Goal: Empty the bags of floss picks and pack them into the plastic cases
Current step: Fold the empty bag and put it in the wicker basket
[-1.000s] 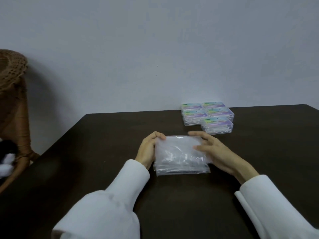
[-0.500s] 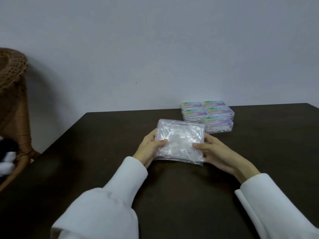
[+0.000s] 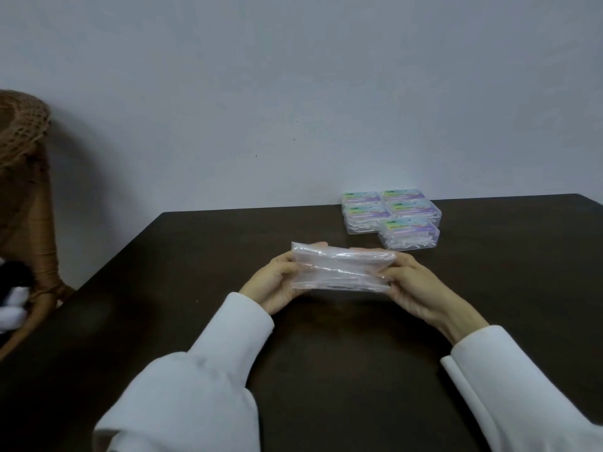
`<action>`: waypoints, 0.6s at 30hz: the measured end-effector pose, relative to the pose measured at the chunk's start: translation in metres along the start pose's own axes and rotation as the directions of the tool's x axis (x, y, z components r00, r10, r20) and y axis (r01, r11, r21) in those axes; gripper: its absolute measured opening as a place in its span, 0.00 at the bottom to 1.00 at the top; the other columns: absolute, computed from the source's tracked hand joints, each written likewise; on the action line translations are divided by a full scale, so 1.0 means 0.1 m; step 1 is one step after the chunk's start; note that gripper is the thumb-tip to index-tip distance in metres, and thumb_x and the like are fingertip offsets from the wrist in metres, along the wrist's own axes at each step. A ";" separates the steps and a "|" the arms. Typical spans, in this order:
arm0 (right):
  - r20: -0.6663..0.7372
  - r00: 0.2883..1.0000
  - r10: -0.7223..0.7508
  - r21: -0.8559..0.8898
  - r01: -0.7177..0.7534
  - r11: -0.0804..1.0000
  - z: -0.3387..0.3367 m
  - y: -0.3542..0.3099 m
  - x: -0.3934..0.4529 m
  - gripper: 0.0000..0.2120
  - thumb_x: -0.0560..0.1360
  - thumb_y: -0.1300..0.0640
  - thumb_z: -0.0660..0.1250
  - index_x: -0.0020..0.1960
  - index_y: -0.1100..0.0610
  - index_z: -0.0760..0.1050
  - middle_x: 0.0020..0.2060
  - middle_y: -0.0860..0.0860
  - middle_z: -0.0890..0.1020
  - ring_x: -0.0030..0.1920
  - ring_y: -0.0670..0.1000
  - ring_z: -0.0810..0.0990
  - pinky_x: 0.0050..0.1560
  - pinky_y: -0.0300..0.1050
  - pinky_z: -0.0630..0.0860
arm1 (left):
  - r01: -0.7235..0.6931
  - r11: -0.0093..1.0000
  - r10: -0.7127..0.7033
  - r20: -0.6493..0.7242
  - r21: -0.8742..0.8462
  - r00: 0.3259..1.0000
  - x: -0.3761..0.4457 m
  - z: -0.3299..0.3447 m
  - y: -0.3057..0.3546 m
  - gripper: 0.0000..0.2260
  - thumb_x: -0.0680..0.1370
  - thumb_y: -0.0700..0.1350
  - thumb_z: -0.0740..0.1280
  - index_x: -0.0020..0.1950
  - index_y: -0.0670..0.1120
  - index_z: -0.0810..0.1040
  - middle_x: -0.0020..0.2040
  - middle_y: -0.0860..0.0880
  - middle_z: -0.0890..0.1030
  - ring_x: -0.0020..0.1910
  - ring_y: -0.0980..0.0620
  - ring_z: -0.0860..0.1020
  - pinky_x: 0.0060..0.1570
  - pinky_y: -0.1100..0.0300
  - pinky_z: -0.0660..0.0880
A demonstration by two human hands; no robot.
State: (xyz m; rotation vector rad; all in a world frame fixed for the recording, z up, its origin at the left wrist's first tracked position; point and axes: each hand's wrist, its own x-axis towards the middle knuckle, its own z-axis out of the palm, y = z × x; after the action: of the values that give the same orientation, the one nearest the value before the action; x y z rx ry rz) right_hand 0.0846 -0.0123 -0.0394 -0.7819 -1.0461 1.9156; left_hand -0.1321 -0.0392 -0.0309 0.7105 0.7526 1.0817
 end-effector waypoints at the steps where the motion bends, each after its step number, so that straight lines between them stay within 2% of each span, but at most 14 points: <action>1: -0.019 0.999 -0.032 0.000 0.032 0.999 0.02 0.00 0.00 0.16 0.75 0.74 0.54 0.49 0.60 0.78 0.44 0.57 0.83 0.41 0.51 0.84 0.34 0.39 0.80 | -0.006 0.998 0.007 0.019 -0.070 1.000 0.00 0.01 0.00 0.14 0.74 0.34 0.58 0.53 0.41 0.81 0.55 0.40 0.81 0.55 0.43 0.79 0.51 0.52 0.78; 3: -0.075 0.988 -0.137 -0.027 0.136 0.990 0.06 0.01 0.00 0.17 0.76 0.72 0.54 0.47 0.60 0.79 0.44 0.55 0.84 0.44 0.50 0.84 0.37 0.37 0.80 | -0.003 0.980 0.008 0.027 -0.199 1.000 0.00 0.01 -0.01 0.16 0.74 0.41 0.61 0.61 0.40 0.76 0.60 0.39 0.79 0.60 0.42 0.77 0.54 0.51 0.76; 5: -0.128 0.958 -0.255 -0.157 0.235 0.959 0.09 0.05 0.02 0.18 0.77 0.71 0.54 0.44 0.57 0.80 0.45 0.50 0.84 0.48 0.48 0.82 0.39 0.35 0.79 | 0.011 0.984 -0.013 -0.009 -0.180 1.000 0.04 0.00 -0.01 0.24 0.72 0.50 0.67 0.65 0.41 0.71 0.61 0.37 0.77 0.61 0.40 0.77 0.55 0.48 0.77; 7: -0.113 0.934 -0.340 -0.299 0.294 0.908 0.14 0.11 0.06 0.17 0.77 0.70 0.55 0.48 0.57 0.80 0.50 0.48 0.82 0.51 0.45 0.80 0.41 0.33 0.78 | 0.036 0.994 -0.040 -0.031 -0.105 0.999 0.07 0.02 -0.04 0.38 0.62 0.55 0.77 0.67 0.43 0.69 0.61 0.36 0.77 0.59 0.39 0.78 0.53 0.46 0.79; 9: -0.054 0.919 -0.392 -0.421 0.335 0.843 0.16 0.21 0.15 0.16 0.78 0.68 0.55 0.55 0.59 0.79 0.57 0.49 0.79 0.56 0.43 0.77 0.47 0.34 0.78 | 0.026 0.996 -0.031 -0.056 -0.088 0.998 0.08 0.05 -0.07 0.45 0.57 0.56 0.80 0.69 0.45 0.66 0.60 0.37 0.78 0.56 0.39 0.79 0.49 0.47 0.80; 11: 0.014 0.893 -0.450 -0.576 0.375 0.727 0.18 0.28 0.23 0.16 0.78 0.67 0.55 0.59 0.59 0.78 0.61 0.47 0.76 0.61 0.43 0.74 0.56 0.35 0.74 | -0.034 0.996 0.023 -0.137 -0.077 0.990 0.10 0.05 -0.08 0.39 0.63 0.56 0.75 0.69 0.45 0.64 0.58 0.38 0.79 0.55 0.41 0.80 0.50 0.49 0.80; 14: 0.142 0.863 -0.486 -0.727 0.424 0.540 0.27 0.37 0.30 0.15 0.79 0.63 0.56 0.58 0.55 0.78 0.64 0.45 0.73 0.65 0.41 0.70 0.63 0.34 0.66 | -0.071 0.997 0.074 -0.245 0.021 0.967 0.10 0.04 -0.08 0.29 0.70 0.50 0.69 0.68 0.42 0.66 0.57 0.39 0.79 0.55 0.44 0.79 0.53 0.51 0.77; 16: 0.235 0.871 -0.432 -0.777 0.435 0.455 0.35 0.43 0.33 0.15 0.79 0.60 0.55 0.57 0.49 0.77 0.67 0.43 0.68 0.66 0.41 0.67 0.66 0.37 0.63 | -0.066 0.995 0.089 -0.324 0.079 0.942 0.08 0.00 -0.05 0.22 0.75 0.44 0.67 0.67 0.39 0.67 0.56 0.39 0.80 0.54 0.45 0.79 0.48 0.53 0.78; 18: 0.306 0.897 -0.319 -0.797 0.425 0.429 0.45 0.45 0.37 0.15 0.80 0.56 0.55 0.57 0.38 0.72 0.69 0.40 0.63 0.69 0.41 0.63 0.68 0.41 0.60 | -0.072 0.991 0.111 -0.382 0.115 0.917 0.05 -0.10 0.01 0.19 0.78 0.42 0.64 0.67 0.37 0.68 0.54 0.40 0.80 0.51 0.46 0.80 0.40 0.56 0.79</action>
State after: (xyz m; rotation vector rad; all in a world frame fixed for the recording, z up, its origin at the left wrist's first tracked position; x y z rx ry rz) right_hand 0.0152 -0.0130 -0.0630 -0.8447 -2.1099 0.9567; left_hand -0.1391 -0.0330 -0.0362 0.6254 1.1283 1.2976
